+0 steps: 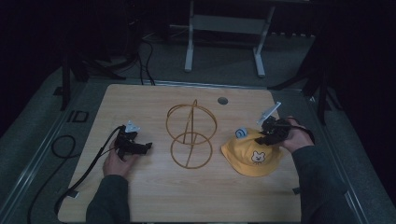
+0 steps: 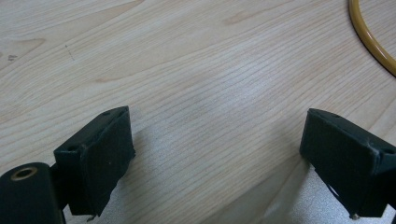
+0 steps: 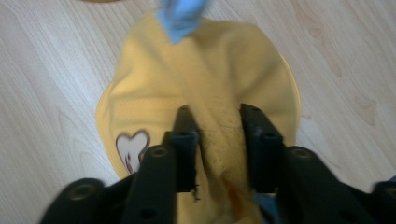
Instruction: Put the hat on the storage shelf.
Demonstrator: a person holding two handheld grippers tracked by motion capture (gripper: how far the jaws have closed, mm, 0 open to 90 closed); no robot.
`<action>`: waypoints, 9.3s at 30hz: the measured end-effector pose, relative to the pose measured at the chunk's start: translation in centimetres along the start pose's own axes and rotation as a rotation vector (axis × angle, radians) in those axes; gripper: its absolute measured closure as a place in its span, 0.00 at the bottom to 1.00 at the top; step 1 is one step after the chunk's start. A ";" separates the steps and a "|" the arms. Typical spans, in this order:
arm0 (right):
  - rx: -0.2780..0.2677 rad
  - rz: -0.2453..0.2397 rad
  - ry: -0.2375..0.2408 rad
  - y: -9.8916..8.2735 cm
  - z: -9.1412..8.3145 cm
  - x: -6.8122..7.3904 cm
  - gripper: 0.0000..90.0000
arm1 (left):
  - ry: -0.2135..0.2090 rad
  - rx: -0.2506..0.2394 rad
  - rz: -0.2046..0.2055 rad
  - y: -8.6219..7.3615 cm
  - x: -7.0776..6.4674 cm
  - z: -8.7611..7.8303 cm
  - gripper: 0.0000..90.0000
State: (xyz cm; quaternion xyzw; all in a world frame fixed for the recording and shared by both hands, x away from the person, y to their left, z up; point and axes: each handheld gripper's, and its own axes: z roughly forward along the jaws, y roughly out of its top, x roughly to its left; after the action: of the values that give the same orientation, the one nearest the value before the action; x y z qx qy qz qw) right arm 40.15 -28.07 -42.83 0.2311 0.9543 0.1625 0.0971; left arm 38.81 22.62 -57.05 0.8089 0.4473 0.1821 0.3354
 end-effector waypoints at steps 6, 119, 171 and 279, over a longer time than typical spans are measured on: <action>-0.004 -0.010 0.001 -0.1 -0.4 0.1 0.82 | 0.000 0.000 0.000 0.0 0.0 0.0 0.11; -0.438 -0.050 0.019 2.4 -13.7 0.4 0.84 | 0.000 0.005 0.005 0.0 0.0 0.0 0.11; -0.539 -0.105 0.043 7.0 -15.0 1.5 0.84 | 0.000 0.004 0.005 0.0 0.0 0.0 0.11; -0.324 -0.305 0.068 19.3 -14.4 5.8 0.84 | 0.000 0.001 0.004 0.0 0.0 0.0 0.11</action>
State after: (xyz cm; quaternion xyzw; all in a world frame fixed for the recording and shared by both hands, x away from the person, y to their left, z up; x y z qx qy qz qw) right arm 39.28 -12.91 -23.28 0.0599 0.9424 0.3049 0.1242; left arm 38.81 22.65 -57.04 0.8099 0.4458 0.1824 0.3346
